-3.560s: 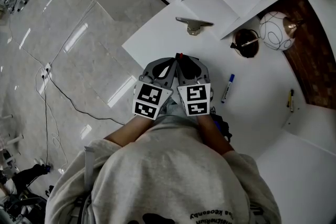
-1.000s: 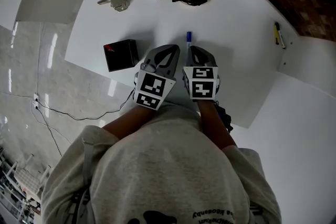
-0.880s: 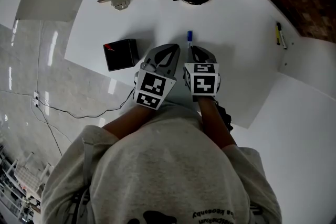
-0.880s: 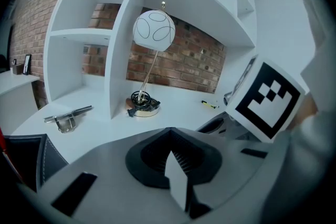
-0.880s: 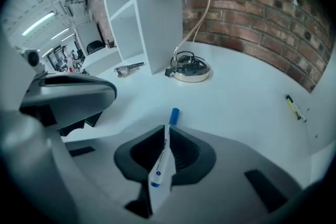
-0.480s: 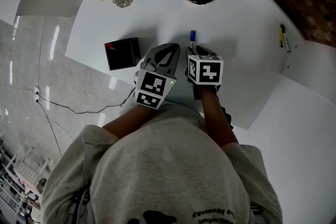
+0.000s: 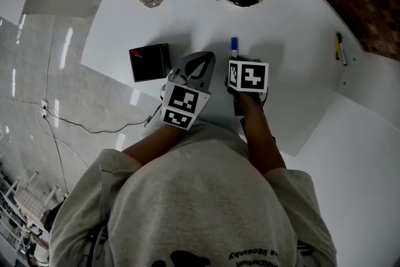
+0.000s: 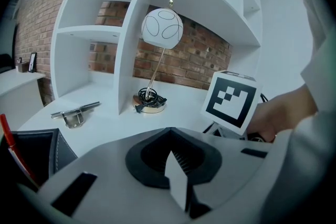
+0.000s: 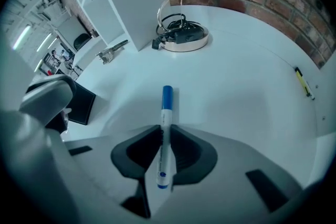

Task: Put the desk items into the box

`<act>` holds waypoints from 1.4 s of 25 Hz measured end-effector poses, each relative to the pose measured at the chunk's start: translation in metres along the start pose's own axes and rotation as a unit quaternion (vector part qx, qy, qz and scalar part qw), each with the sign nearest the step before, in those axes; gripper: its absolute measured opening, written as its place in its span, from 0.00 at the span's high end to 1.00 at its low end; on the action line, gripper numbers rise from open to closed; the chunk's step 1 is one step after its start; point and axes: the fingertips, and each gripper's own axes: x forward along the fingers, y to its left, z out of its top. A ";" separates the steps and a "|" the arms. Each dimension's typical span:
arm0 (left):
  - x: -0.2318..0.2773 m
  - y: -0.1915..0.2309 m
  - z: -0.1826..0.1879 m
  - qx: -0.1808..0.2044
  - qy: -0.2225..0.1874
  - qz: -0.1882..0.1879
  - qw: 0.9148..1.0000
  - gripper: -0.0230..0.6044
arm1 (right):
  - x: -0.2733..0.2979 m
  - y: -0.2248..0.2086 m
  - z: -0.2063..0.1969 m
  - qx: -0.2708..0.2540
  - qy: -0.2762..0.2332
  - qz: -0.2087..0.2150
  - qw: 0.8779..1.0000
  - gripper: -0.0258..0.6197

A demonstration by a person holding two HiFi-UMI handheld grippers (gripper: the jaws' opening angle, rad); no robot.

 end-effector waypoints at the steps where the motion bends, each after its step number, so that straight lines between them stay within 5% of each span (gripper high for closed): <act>1: -0.001 0.000 0.000 0.001 -0.001 0.000 1.000 0.96 | -0.002 0.000 0.001 0.004 -0.004 0.002 1.000 0.84; 21: -0.027 -0.010 0.018 0.031 -0.029 -0.005 0.999 0.96 | -0.057 0.026 0.023 0.017 -0.122 0.015 0.992 0.84; 35: -0.042 -0.010 0.039 0.048 -0.061 0.006 0.997 0.96 | -0.103 0.041 0.051 0.001 -0.257 0.023 0.966 0.84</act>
